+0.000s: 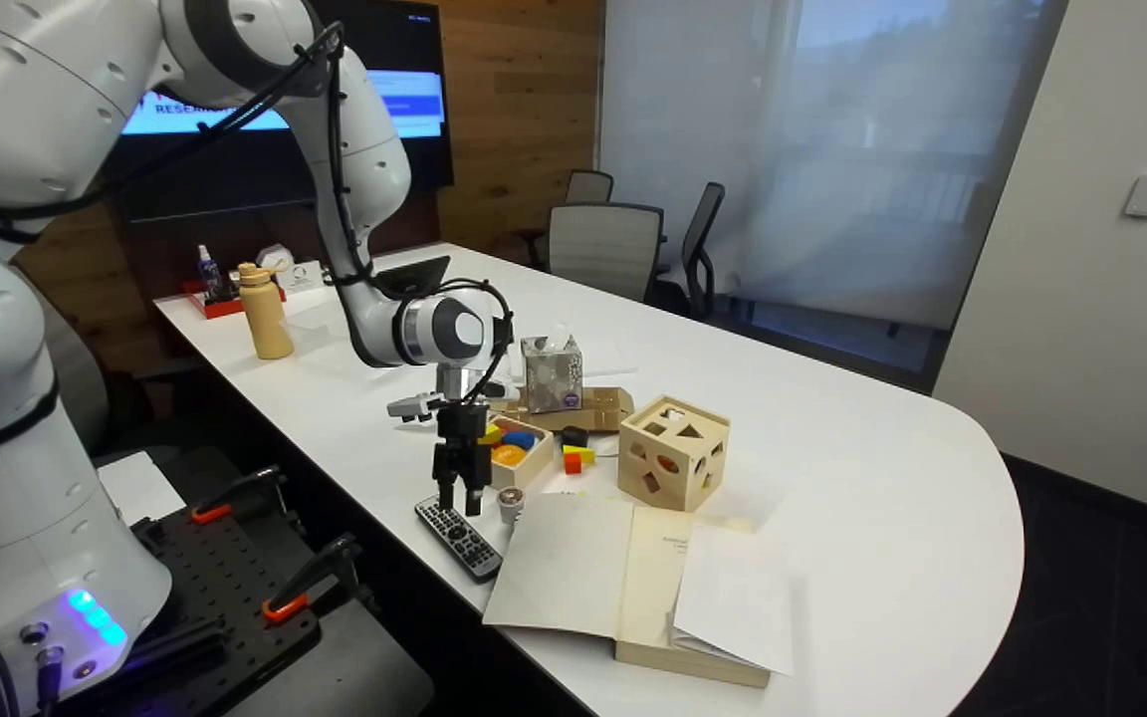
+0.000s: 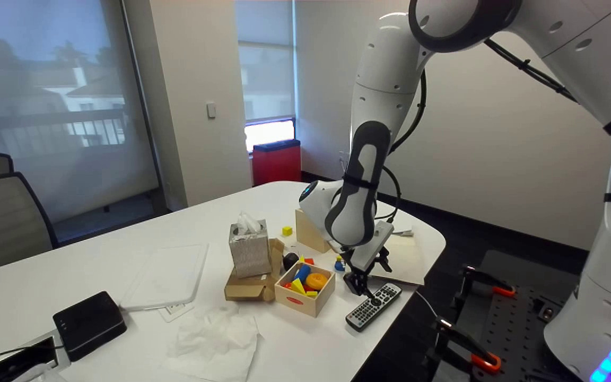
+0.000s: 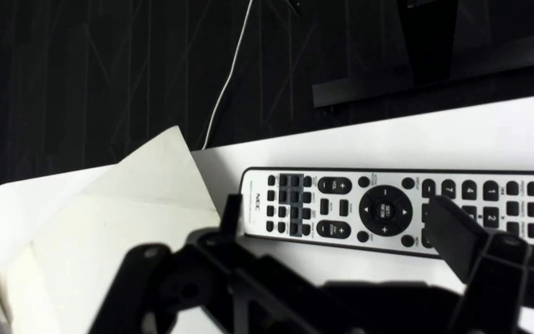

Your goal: Close the book

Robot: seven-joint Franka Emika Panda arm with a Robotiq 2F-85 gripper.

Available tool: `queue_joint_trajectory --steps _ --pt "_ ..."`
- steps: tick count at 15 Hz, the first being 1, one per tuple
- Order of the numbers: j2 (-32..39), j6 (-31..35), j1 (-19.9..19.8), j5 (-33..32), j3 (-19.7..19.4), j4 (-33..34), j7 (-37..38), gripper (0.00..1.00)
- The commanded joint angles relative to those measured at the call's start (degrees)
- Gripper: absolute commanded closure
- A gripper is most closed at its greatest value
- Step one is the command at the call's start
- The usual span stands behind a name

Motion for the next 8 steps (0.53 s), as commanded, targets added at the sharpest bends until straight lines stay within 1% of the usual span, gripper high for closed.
queue_joint_trajectory --steps 1,5,8 --pt "0.22 4.16 6.85 -2.14 -5.79 -2.86 9.69 0.0" --pt "1.01 4.02 11.42 -5.3 -9.95 -4.1 17.58 0.0" --pt "1.93 3.65 11.82 -7.55 -11.08 -4.04 20.77 0.0"
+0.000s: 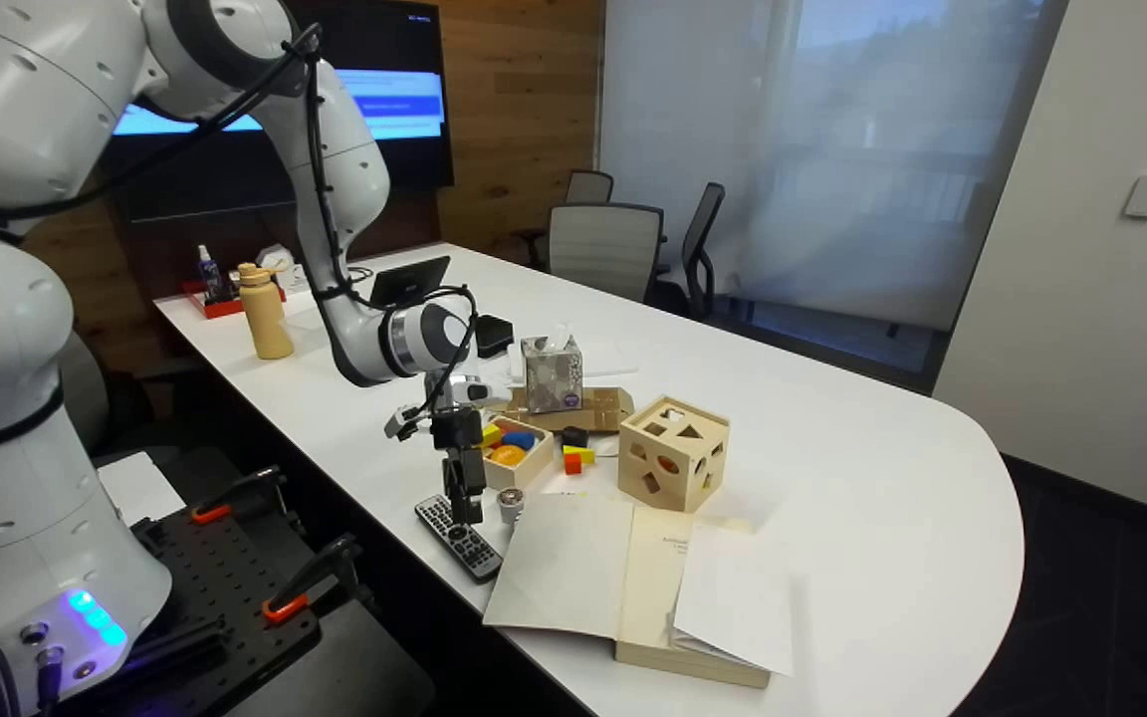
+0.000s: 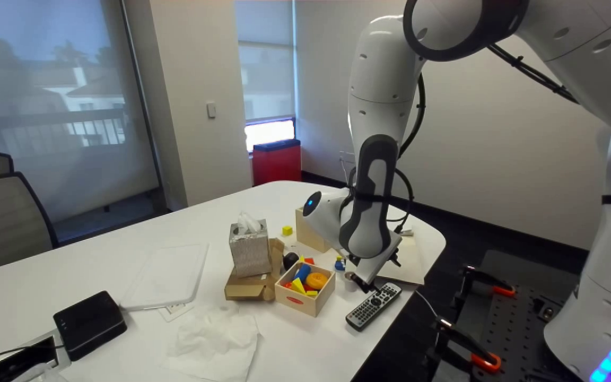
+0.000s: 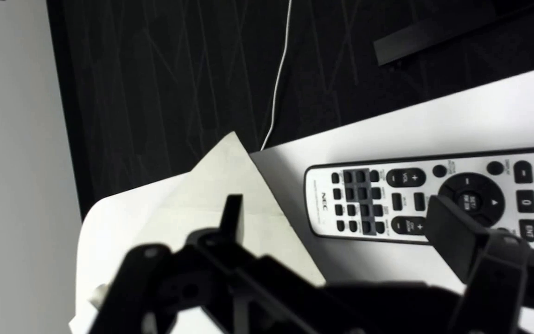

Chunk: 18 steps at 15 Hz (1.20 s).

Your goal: Close the book

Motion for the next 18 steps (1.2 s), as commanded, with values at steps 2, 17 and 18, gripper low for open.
queue_joint_trajectory --steps 2,17,18 --pt "1.04 0.77 0.74 -3.84 -2.12 -0.61 4.85 0.0" --pt "6.26 0.43 -0.03 -7.19 -4.04 3.53 5.25 0.0" --pt "6.52 0.41 -0.07 -7.25 -4.23 3.98 5.17 0.0"
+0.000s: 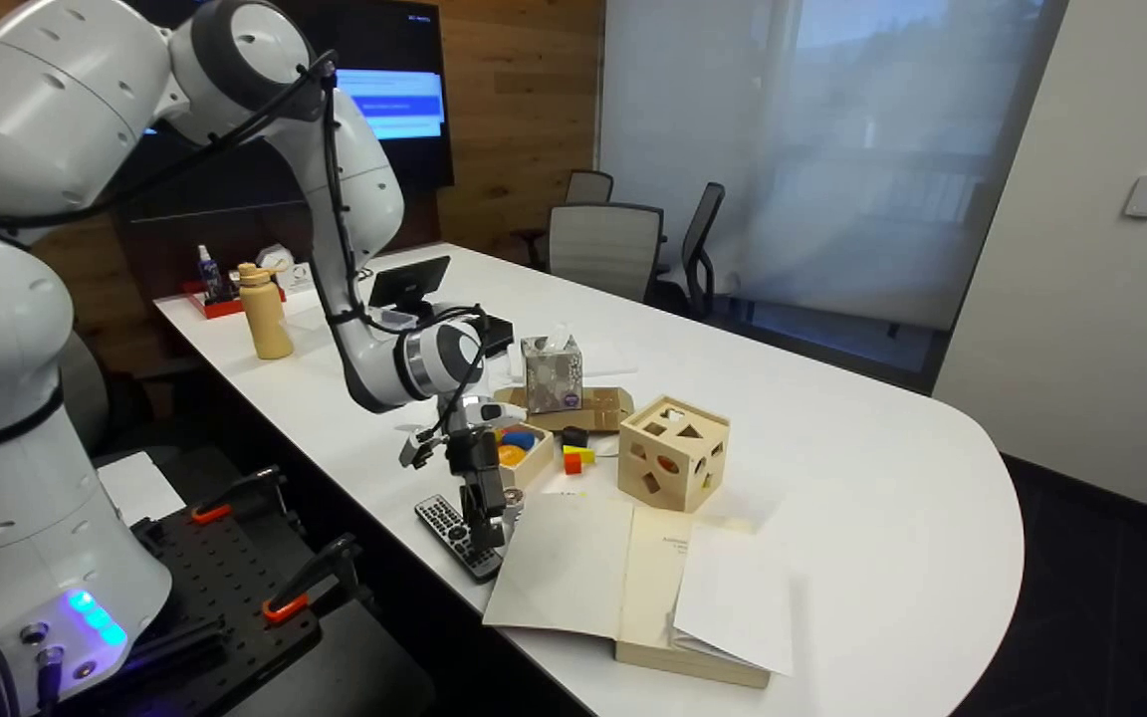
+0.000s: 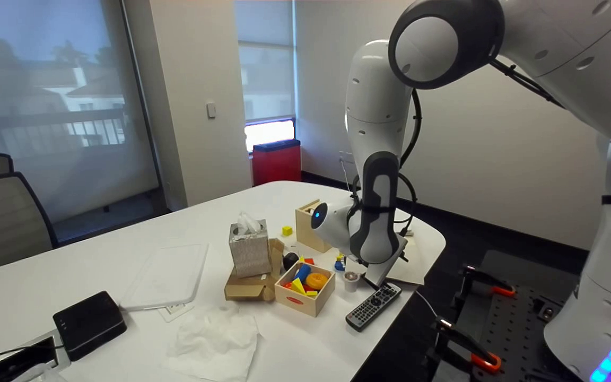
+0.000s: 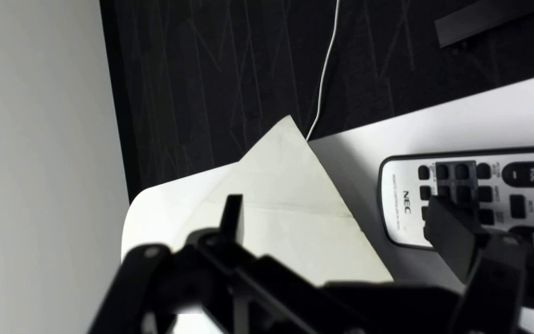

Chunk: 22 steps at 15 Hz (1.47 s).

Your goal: Close the book

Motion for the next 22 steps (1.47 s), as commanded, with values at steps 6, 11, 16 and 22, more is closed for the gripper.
queue_joint_trajectory --steps 6,11,16,22 --pt "3.06 0.9 -1.82 -1.34 -1.21 4.6 -0.12 0.0" --pt "4.13 1.48 -2.79 -1.2 -1.66 5.75 -0.05 0.0" --pt "3.92 1.9 -1.74 -1.63 -2.66 5.11 0.97 0.0" --pt "2.65 1.51 0.77 -2.81 -4.36 3.63 3.21 0.0"
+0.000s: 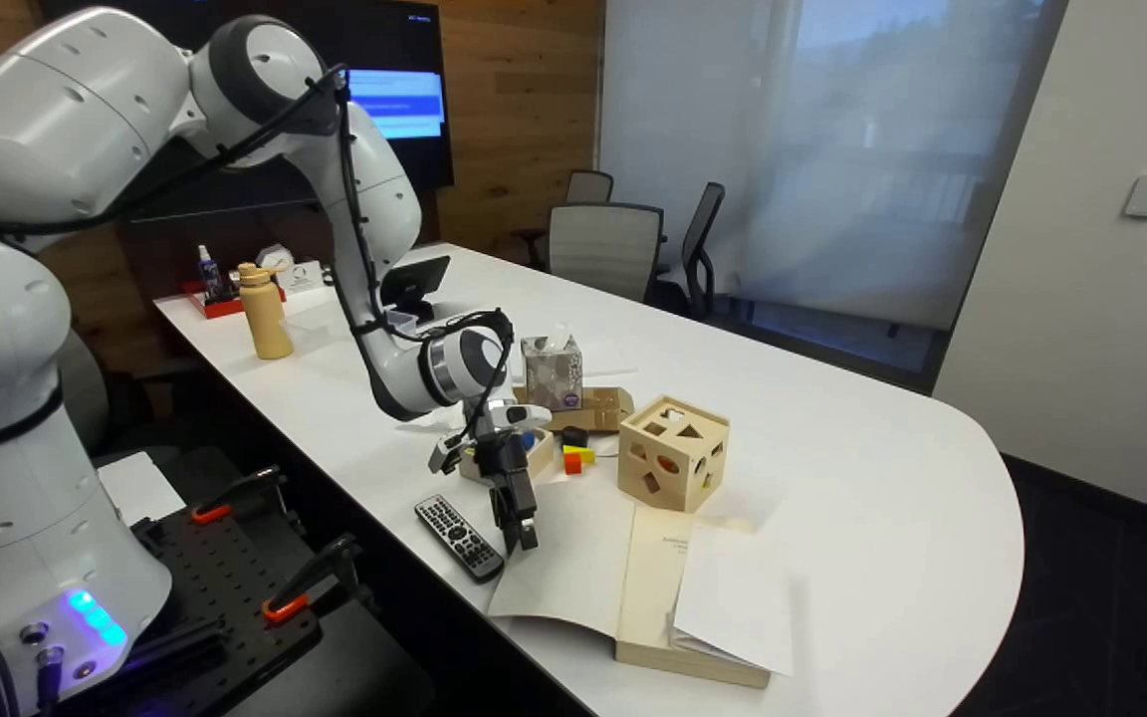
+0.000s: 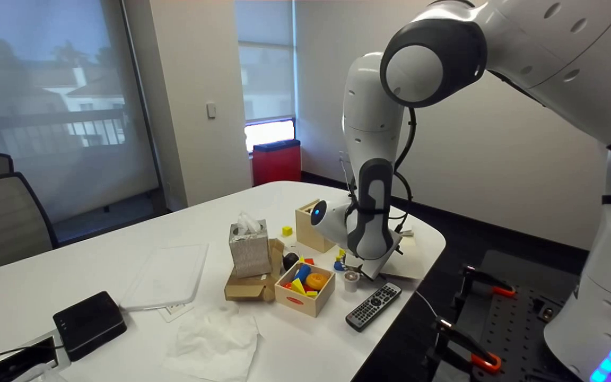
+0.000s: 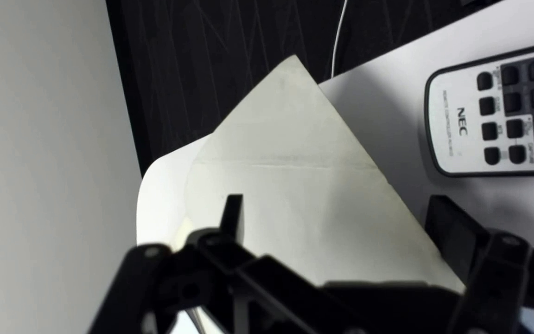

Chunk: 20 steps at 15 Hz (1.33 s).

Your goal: Close the book

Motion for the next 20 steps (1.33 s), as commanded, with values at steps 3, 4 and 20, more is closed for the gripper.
queue_joint_trajectory --steps 3,4,20 --pt "-2.0 0.82 2.35 -3.95 -2.61 -2.27 4.5 0.0" --pt "-2.49 0.61 2.49 -4.54 -2.86 -2.58 5.11 0.0" --pt "-12.02 -4.58 -4.03 -19.55 -4.13 -4.83 16.73 0.0"
